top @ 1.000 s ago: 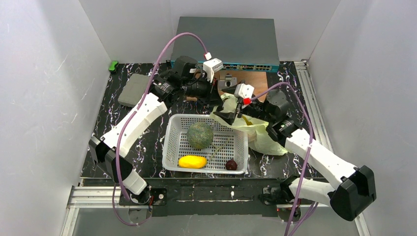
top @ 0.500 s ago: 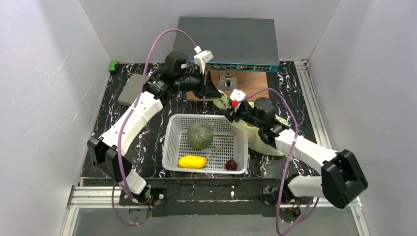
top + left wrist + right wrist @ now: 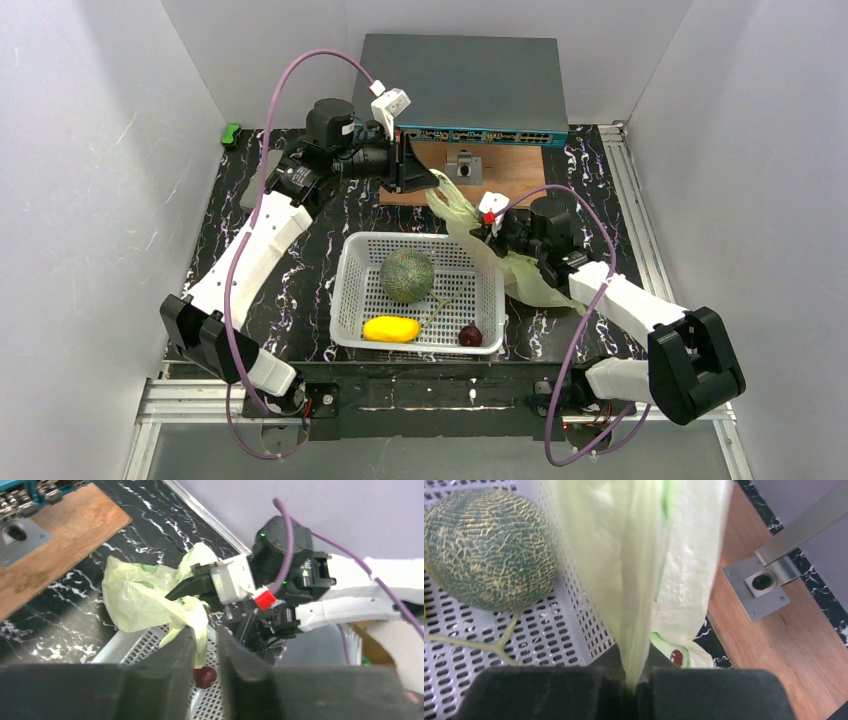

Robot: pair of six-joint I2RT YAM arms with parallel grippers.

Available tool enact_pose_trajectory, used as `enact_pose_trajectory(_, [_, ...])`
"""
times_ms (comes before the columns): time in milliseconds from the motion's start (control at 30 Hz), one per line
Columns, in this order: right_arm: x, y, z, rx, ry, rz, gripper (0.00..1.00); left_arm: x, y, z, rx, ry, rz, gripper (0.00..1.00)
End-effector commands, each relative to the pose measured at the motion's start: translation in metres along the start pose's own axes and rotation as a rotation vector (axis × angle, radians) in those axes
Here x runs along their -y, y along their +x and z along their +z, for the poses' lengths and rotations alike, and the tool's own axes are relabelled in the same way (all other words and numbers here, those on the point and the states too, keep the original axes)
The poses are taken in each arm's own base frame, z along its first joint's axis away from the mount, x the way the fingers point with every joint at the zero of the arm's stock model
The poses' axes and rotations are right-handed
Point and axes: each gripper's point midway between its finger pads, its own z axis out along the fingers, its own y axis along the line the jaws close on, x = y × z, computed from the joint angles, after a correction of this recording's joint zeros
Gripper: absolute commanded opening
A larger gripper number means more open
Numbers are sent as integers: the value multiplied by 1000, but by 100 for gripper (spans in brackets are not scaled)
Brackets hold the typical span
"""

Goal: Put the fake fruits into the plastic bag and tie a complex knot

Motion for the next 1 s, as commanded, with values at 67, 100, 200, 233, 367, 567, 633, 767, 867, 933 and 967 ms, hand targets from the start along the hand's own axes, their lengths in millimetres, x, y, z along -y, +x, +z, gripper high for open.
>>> enact_pose_trajectory(67, [-22,-20,-10,47,-162,-6,1,32,6,-38,-15,237,238,95])
enact_pose_trajectory(100, [-25,-25,-11,62,-188,-8,1,20,16,-45,-24,236,320,98])
enact_pose_trajectory(200, [-31,-31,-16,85,-227,-13,1,-21,40,-61,-35,198,418,98])
enact_pose_trajectory(233, [-34,-31,-18,88,-239,-15,1,-26,48,-64,-44,220,461,98])
enact_pose_trajectory(367, [-38,-33,-22,104,-264,-31,1,-44,78,-54,-75,270,594,98])
enact_pose_trajectory(567, [-41,-30,-22,102,-291,-37,1,-34,88,4,-24,373,755,98])
enact_pose_trajectory(633, [-38,-29,-21,97,-288,-41,1,-24,84,22,4,404,759,97])
enact_pose_trajectory(767, [-37,-25,-23,86,-296,-29,1,-8,72,48,85,431,706,88])
enact_pose_trajectory(867, [-39,-22,-25,81,-313,-38,1,3,65,61,124,450,678,79])
enact_pose_trajectory(933, [-42,-20,-26,79,-324,-38,1,11,62,66,141,476,664,66])
enact_pose_trajectory(967, [-42,-20,-26,79,-329,-37,1,15,61,67,143,492,659,58])
